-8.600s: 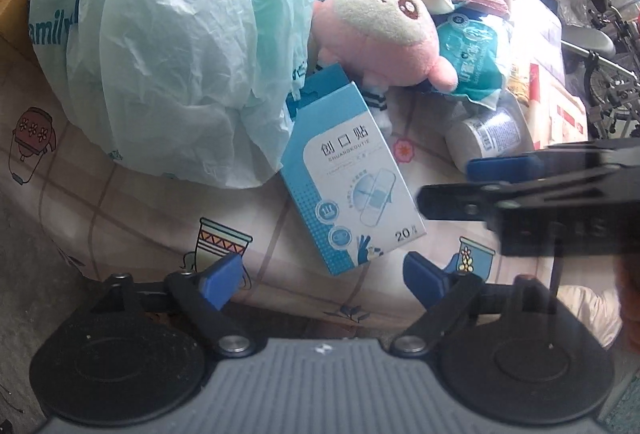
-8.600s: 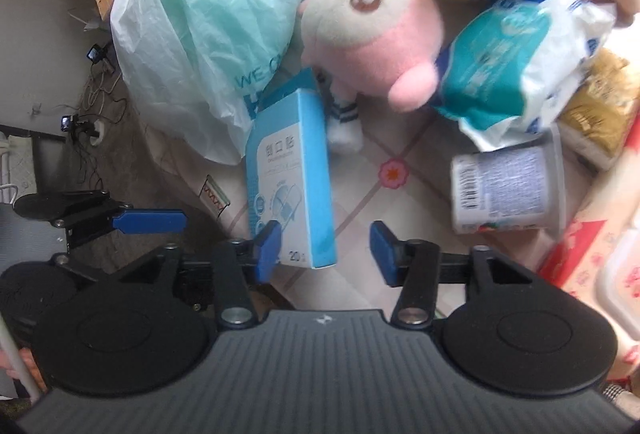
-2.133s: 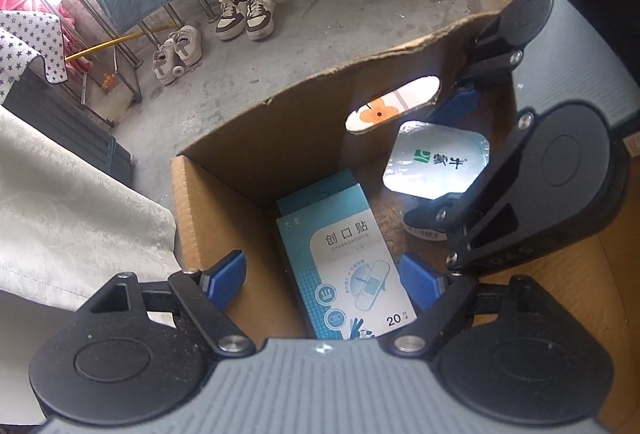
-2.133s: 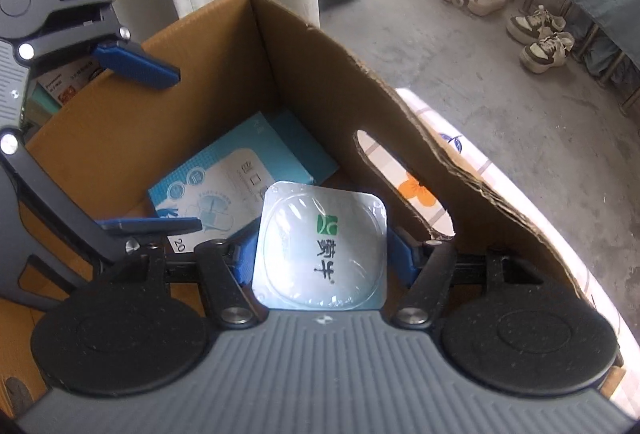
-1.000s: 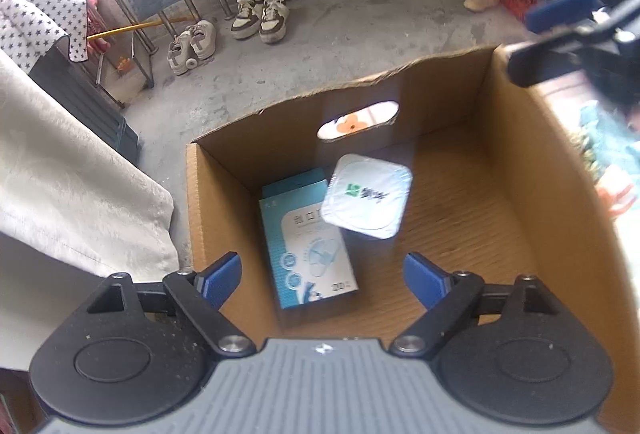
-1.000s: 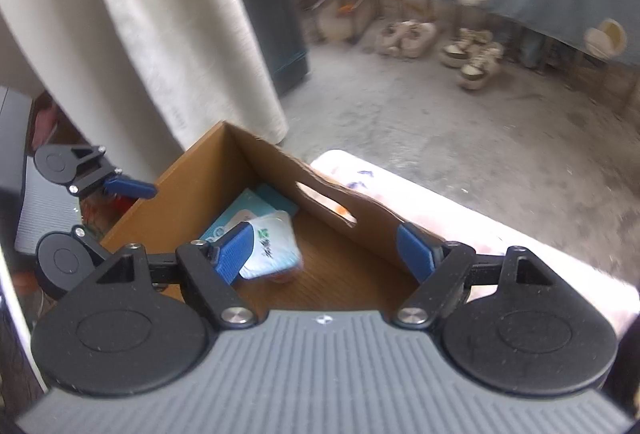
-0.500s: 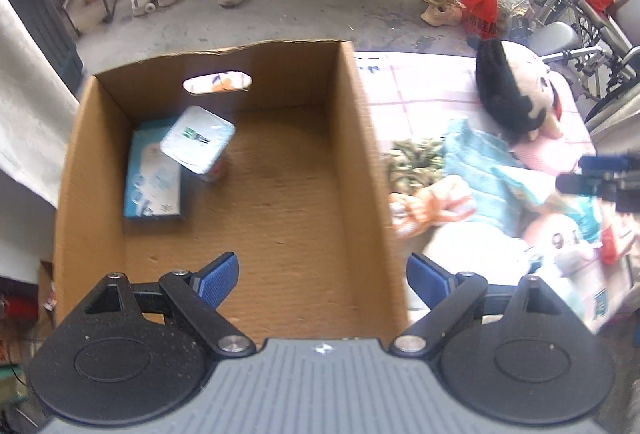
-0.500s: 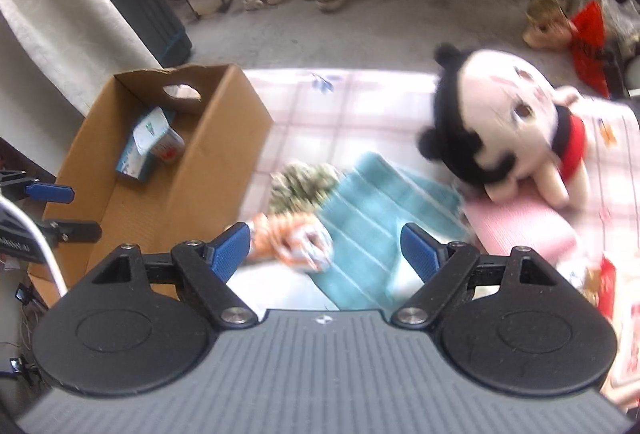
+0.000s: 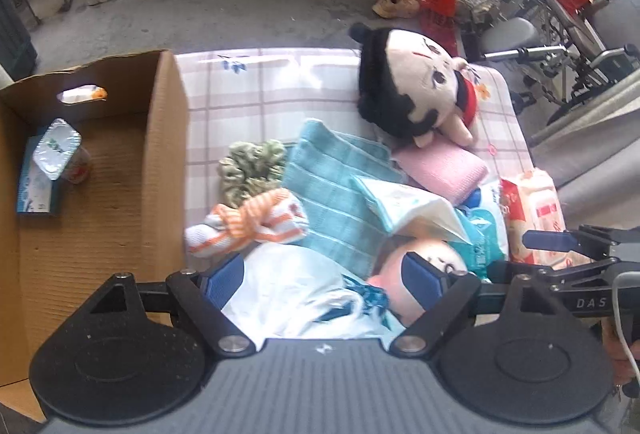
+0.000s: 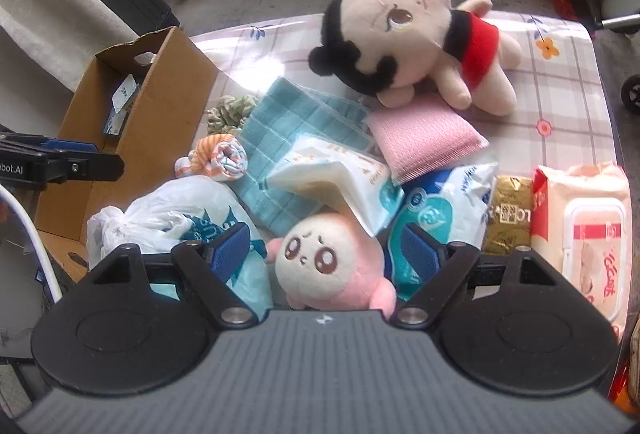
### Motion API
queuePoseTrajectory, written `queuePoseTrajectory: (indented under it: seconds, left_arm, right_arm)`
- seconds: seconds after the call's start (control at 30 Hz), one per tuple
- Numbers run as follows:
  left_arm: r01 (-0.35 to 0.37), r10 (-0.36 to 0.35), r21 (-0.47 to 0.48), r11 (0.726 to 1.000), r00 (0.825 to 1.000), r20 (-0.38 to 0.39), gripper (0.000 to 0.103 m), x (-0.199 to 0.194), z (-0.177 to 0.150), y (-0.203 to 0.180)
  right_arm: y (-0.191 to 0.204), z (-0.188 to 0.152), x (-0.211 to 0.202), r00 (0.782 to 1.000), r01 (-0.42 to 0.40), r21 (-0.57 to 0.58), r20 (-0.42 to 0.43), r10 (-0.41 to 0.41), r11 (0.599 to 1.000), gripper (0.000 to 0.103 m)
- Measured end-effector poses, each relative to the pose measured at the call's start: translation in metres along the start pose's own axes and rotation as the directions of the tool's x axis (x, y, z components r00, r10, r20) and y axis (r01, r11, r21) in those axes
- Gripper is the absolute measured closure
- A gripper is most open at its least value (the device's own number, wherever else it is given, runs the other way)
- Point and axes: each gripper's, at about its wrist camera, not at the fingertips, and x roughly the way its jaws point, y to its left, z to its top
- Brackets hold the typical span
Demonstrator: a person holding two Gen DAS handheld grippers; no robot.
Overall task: Organize soft objects
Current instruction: 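Grasp the pink plush with the left gripper while the right grasps the white wipe pack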
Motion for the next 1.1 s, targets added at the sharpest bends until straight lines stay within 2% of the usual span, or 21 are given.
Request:
queuePoseTrajectory:
  seconds: [0.13,0.27,0.43,0.63,0.83,0.93,1.1]
  left_arm:
    - [0.031,-0.028,0.046,0.998,0.998,-0.062,0.017,0.021,-0.005,-0.049]
    - [0.085,-0.077,0.062,0.994,0.991,-0.113,0.017,0.041,-0.014,-0.089]
    - [0.067,-0.043,0.147,0.987,0.986,-0.163,0.015,0.074,-0.024,-0.131]
    - [0.046,-0.007,0.187,0.981,0.979,-0.203,0.011,0.112,-0.023,-0.152]
    - [-0.020,0.043,0.104,0.994,0.973,-0.227,0.011,0.134,-0.025,-0.149]
    - [-0.061,0.073,0.057,0.996,0.972,-0.225,0.011,0.140,-0.029,-0.145]
    - [-0.071,0.053,-0.057,0.996,0.963,-0.264,0.011,0.149,-0.039,-0.139]
  right_arm:
    - [-0.031,-0.020,-0.003,0.999,0.015,0.056,-0.034,-0.014,0.998,0.021]
    - [-0.065,-0.029,-0.011,0.999,0.040,0.099,-0.029,-0.038,0.994,0.022]
    - [-0.102,-0.026,-0.018,0.999,0.039,0.150,-0.006,-0.038,0.988,0.022]
    - [-0.118,-0.014,0.003,1.000,-0.017,0.179,-0.007,0.019,0.984,0.022]
    - [-0.119,-0.005,0.043,0.997,-0.053,0.251,-0.039,0.065,0.966,0.023]
    - [-0.122,-0.004,0.060,0.995,-0.053,0.290,-0.063,0.075,0.956,0.047]
    - [-0.128,-0.005,0.075,0.991,-0.054,0.337,-0.096,0.091,0.940,0.050]
